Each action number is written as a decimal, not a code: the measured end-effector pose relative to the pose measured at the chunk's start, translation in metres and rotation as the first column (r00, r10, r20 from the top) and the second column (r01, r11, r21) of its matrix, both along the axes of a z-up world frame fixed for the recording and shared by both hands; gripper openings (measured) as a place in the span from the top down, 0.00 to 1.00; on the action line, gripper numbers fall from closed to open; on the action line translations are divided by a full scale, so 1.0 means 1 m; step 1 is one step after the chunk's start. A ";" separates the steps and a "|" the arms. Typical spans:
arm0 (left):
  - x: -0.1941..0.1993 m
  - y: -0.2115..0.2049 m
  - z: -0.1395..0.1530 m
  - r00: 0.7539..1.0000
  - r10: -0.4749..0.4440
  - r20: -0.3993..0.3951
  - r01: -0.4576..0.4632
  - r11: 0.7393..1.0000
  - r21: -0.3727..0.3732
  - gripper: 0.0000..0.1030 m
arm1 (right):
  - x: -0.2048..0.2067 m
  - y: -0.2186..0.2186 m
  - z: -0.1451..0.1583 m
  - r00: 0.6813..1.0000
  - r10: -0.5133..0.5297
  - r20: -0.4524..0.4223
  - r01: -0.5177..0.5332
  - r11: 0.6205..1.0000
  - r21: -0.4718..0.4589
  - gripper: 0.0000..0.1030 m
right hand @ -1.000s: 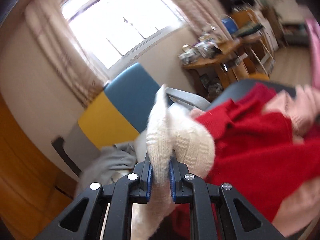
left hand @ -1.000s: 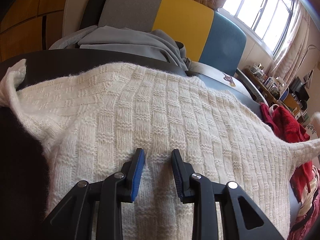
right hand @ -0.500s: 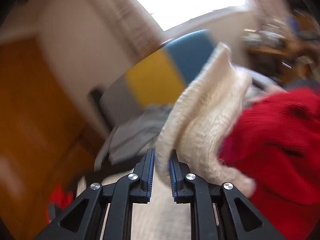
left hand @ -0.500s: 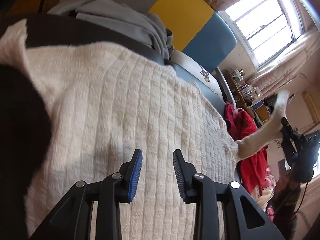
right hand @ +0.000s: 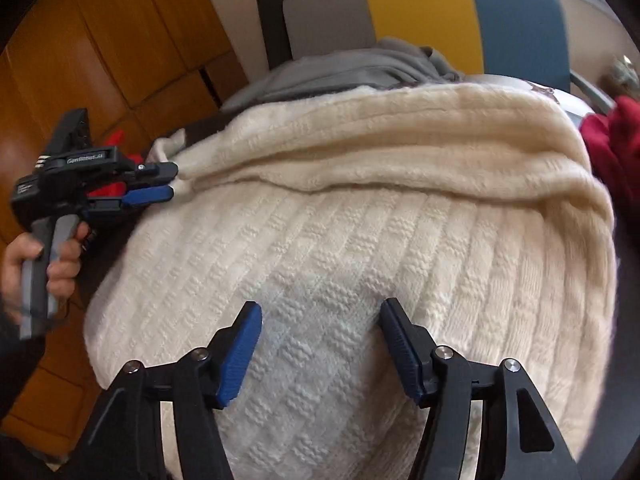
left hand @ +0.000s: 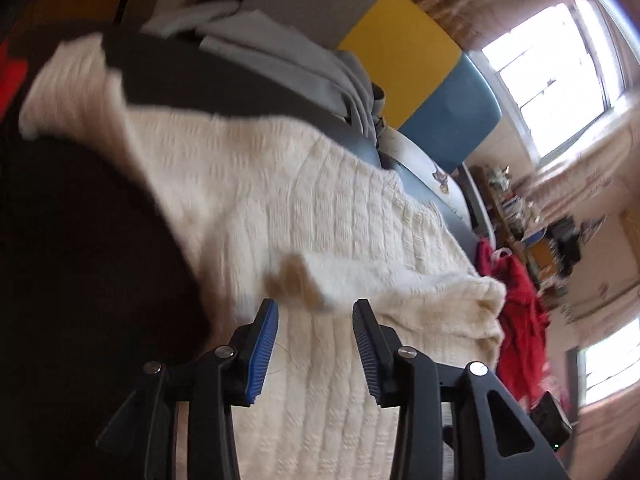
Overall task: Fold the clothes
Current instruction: 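Grasp the sweater edge with the left gripper while the right gripper holds the sleeve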
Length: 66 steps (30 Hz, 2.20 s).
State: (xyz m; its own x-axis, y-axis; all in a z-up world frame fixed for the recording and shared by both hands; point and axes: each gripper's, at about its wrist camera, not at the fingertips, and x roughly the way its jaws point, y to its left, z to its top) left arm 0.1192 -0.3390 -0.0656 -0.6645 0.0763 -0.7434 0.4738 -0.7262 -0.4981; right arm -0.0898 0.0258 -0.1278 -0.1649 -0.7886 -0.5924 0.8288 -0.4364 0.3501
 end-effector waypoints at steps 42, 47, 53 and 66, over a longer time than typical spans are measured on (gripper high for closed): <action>-0.020 -0.020 0.073 0.834 -0.499 -0.235 0.535 0.836 0.125 0.94 | -0.122 0.093 0.030 0.936 -0.328 0.127 0.337 0.940 -0.058 0.17; -0.028 -0.010 0.098 0.815 -0.497 -0.296 0.544 0.833 0.101 0.94 | -0.209 0.074 -0.018 0.838 -0.407 0.363 0.413 0.908 0.065 0.18; -0.030 -0.020 0.123 0.830 -0.461 -0.313 0.500 0.864 0.054 0.94 | -0.215 0.039 -0.012 0.877 -0.373 0.301 0.371 0.926 0.068 0.80; -0.135 -0.109 -0.028 0.962 -0.246 0.118 0.208 0.941 0.269 0.84 | -0.223 0.062 0.014 0.891 -0.436 0.124 0.426 0.899 0.102 0.66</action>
